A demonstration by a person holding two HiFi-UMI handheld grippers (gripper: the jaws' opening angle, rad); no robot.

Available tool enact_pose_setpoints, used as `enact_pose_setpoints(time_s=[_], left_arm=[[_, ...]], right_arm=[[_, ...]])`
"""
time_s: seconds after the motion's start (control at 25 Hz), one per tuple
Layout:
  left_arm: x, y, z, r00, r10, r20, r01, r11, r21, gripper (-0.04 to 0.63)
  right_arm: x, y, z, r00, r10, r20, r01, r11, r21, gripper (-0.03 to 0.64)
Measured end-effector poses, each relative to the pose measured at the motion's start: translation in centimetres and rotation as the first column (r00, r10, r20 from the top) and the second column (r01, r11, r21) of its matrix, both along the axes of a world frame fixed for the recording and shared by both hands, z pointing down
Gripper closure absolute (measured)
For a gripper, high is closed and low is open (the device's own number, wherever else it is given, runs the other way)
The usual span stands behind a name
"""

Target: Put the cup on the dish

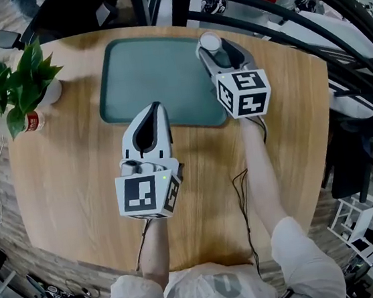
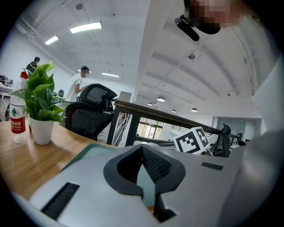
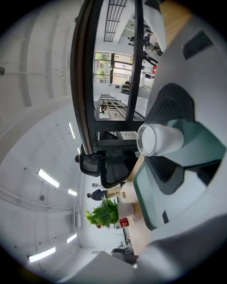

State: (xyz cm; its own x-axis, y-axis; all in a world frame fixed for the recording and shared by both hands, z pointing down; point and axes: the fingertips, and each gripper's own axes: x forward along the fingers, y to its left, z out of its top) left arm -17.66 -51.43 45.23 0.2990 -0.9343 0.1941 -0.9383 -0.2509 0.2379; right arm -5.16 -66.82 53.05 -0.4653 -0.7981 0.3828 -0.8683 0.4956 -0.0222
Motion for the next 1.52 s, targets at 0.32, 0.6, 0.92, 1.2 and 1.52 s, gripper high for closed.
enact_pose_setpoints(time_s=[0.32, 0.6, 0.92, 1.2, 1.52], left_arm=[[0.2, 0.9, -2.2, 1.0, -0.007, 0.01, 0.007, 1.0, 0.03, 0.588], [0.1, 2.3, -7.0, 1.0, -0.021, 0.018, 0.019, 0.994, 0.104, 0.588], [0.2, 7.2, -15.2, 0.999, -0.038, 0.038, 0.028, 0.97, 0.242, 0.588], [0.8, 14.2, -21.5, 0.999, -0.036, 0.038, 0.021, 0.939, 0.343, 0.588], [1.9, 21.4, -24.9, 0.999, -0.02, 0.041, 0.001, 0.911, 0.413, 0.588]], right_arm=[[0.4, -0.1, -2.1, 1.0, 0.029, -0.007, -0.029, 0.998, 0.063, 0.368], [0.8, 1.3, -10.6, 0.998, 0.028, 0.052, -0.037, 0.981, 0.192, 0.366], [0.6, 9.1, -24.4, 0.991, -0.04, 0.124, -0.013, 0.918, 0.397, 0.368], [0.0, 21.1, -32.0, 0.984, -0.126, 0.124, 0.043, 0.849, 0.527, 0.55], [0.6, 32.6, -34.6, 0.977, -0.14, 0.16, 0.02, 0.809, 0.588, 0.594]])
